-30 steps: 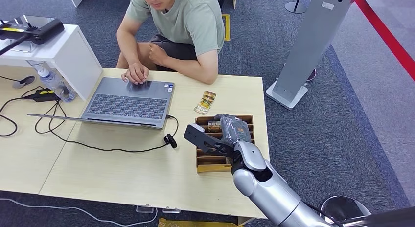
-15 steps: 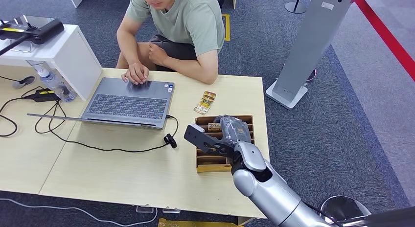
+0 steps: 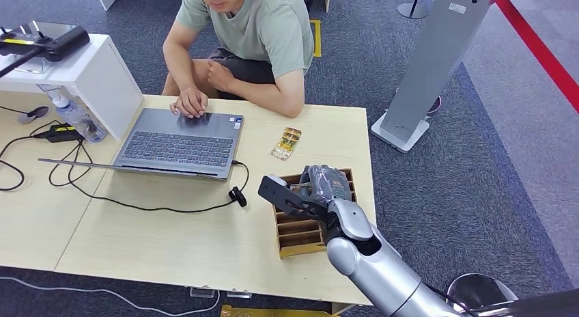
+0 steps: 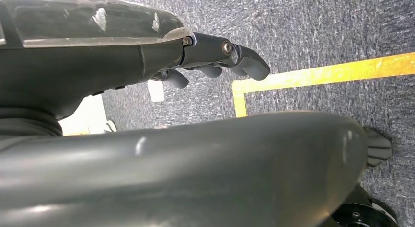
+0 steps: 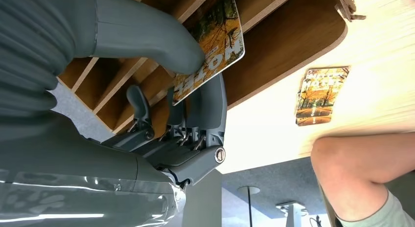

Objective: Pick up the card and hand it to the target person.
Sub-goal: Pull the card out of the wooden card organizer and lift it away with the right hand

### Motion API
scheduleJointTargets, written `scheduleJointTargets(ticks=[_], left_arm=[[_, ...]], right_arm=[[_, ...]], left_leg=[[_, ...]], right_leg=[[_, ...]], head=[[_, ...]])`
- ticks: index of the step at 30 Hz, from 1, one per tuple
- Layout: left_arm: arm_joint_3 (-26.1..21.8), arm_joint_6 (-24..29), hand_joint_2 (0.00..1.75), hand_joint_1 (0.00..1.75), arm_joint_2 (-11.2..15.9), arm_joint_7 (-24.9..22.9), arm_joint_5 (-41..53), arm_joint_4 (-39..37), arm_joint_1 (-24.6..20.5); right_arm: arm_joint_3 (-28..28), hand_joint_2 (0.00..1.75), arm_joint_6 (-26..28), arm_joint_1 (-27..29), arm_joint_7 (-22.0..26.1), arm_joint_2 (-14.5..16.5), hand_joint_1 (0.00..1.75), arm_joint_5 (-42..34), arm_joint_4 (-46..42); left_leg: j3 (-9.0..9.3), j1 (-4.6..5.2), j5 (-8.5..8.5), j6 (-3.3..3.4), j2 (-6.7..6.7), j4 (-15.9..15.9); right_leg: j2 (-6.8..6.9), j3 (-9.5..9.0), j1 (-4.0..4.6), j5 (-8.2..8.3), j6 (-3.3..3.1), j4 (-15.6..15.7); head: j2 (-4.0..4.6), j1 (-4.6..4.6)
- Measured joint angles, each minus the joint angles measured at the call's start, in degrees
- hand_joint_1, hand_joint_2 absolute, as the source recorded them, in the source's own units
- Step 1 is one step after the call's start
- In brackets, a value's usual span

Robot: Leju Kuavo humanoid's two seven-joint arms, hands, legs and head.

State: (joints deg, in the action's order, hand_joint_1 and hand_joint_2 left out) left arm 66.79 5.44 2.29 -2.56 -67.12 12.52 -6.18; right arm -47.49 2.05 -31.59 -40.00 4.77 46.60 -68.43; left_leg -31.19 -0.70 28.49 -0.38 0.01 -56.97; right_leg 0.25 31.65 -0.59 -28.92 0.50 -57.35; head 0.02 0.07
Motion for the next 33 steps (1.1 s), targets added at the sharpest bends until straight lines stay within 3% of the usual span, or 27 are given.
scheduleJointTargets(ticks=[6, 23, 33], left_arm=[[0.0, 0.1, 0.00, 0.00, 0.0, -0.1, 0.4, 0.0, 0.0], [0.2, 1.6, 0.00, 0.00, 0.0, 0.3, 1.5, 0.0, 0.0], [0.3, 1.2, 0.00, 0.00, 0.0, 1.1, 2.2, 0.0, -0.3]], right_arm=[[0.0, 1.75, 0.0, 0.0, 0.0, -0.1, 1.48, -0.1, -0.2], [0.6, 1.75, 0.6, 0.4, 0.5, -0.3, 1.48, 1.4, -1.7], [0.3, 1.75, 4.2, -9.1, 8.9, 1.3, 1.48, 0.5, 0.3]], left_leg=[[0.02, 0.00, 0.00, 0.00, 0.00, 0.0], [0.00, 0.00, 0.00, 0.00, -0.01, 0.0], [-0.01, 0.00, -0.04, -0.03, 0.00, 0.0]], right_leg=[[0.00, -0.01, 0.00, 0.00, 0.00, 0.0], [0.00, -0.01, 0.00, 0.00, 0.00, 0.0], [0.00, -0.01, 0.00, 0.02, -0.01, 0.0]], head=[[0.00, 0.02], [0.00, 0.00], [0.00, 0.04]])
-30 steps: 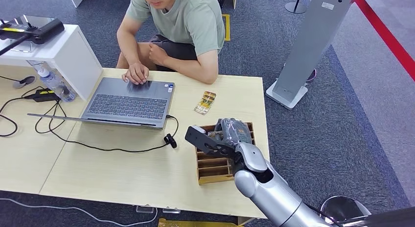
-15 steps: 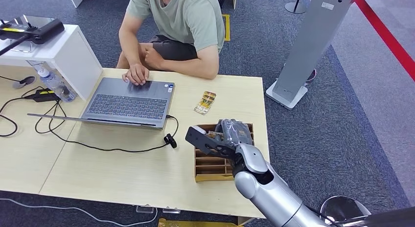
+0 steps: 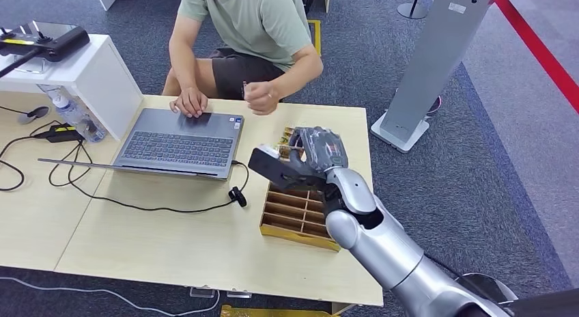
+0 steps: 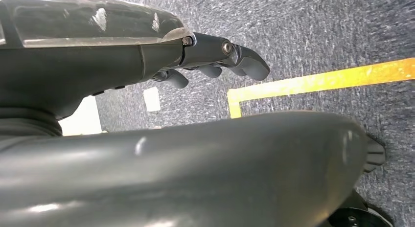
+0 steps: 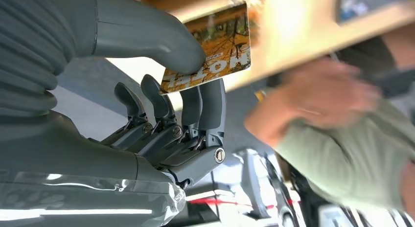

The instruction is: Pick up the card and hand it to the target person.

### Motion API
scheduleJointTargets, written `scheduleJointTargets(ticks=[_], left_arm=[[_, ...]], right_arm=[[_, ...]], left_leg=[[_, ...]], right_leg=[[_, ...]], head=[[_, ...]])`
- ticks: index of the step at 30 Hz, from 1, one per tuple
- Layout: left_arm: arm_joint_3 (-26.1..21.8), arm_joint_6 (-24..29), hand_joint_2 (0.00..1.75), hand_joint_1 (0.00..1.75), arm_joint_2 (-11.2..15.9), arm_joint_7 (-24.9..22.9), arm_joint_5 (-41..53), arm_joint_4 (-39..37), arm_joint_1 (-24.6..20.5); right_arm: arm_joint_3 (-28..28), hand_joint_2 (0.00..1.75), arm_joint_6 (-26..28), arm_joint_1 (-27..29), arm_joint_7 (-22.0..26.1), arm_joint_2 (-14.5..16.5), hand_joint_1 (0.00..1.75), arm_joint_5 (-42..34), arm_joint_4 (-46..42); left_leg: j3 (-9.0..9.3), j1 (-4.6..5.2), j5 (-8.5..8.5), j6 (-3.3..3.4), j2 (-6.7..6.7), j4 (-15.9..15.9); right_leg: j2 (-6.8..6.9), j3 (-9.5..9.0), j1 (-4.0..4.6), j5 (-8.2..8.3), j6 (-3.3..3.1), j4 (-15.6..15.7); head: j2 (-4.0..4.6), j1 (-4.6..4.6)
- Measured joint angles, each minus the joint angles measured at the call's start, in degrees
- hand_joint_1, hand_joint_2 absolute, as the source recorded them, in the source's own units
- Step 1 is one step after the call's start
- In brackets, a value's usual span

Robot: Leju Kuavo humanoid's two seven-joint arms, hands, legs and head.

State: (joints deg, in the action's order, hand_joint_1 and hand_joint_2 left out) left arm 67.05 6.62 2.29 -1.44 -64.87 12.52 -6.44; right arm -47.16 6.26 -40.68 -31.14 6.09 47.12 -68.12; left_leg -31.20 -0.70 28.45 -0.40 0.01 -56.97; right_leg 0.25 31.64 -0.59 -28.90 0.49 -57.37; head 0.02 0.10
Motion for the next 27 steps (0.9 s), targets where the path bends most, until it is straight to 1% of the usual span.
scheduleJointTargets(ticks=[4, 7, 12, 17, 21, 27], left_arm=[[0.3, -0.1, 0.00, 0.00, 0.0, -0.1, 0.7, 0.0, -0.6], [0.6, -0.4, 0.00, 0.00, 0.0, -0.7, 1.0, 0.0, -0.9], [1.3, -0.6, 0.00, 0.00, 0.0, -1.3, 1.3, 0.0, -1.3], [1.5, -0.6, 0.00, 0.00, 0.0, -1.4, 1.4, 0.0, -1.5], [1.9, -0.8, 0.00, 0.00, 0.0, -1.3, 1.8, 0.0, -1.5], [2.4, -0.9, 0.00, 0.00, 0.0, -1.2, 2.0, 0.0, -1.5]], right_arm=[[0.0, 1.75, 3.3, -5.8, 3.3, 1.4, 1.48, -1.2, 4.5], [0.0, 1.75, 5.0, -8.6, 5.4, 2.4, 1.48, -1.9, 7.9], [-0.3, 1.75, 8.4, -11.4, 7.9, 4.4, 1.48, -1.6, 14.3], [-0.7, 1.75, 10.0, -12.2, 9.3, 6.4, 1.48, -0.9, 19.6], [-1.0, 1.75, 11.0, -12.4, 10.2, 7.6, 0.00, -1.0, 23.4], [-1.2, 1.75, 12.5, -12.7, 11.1, 8.3, 0.00, -1.5, 26.5]], left_leg=[[-0.01, 0.00, -0.01, 0.01, 0.02, 0.0], [-0.02, 0.00, -0.02, 0.01, 0.02, 0.0], [-0.04, 0.00, -0.01, 0.01, 0.02, 0.0], [-0.04, 0.00, -0.01, 0.01, 0.02, 0.0], [-0.04, 0.00, -0.02, 0.01, 0.02, 0.0], [-0.04, 0.00, -0.02, 0.01, 0.02, 0.0]], right_leg=[[0.02, -0.01, 0.00, 0.00, 0.00, 0.0], [0.02, 0.00, 0.00, 0.00, 0.00, 0.0], [0.01, 0.03, 0.00, 0.00, 0.00, 0.0], [0.02, 0.03, 0.00, 0.00, 0.00, 0.0], [0.01, 0.03, 0.00, 0.00, 0.00, 0.0], [0.01, 0.04, 0.00, 0.00, 0.00, 0.0]], head=[[0.00, -0.01], [0.00, -0.06], [0.00, -0.05], [0.00, 0.01], [0.00, -0.02], [0.00, -0.05]])
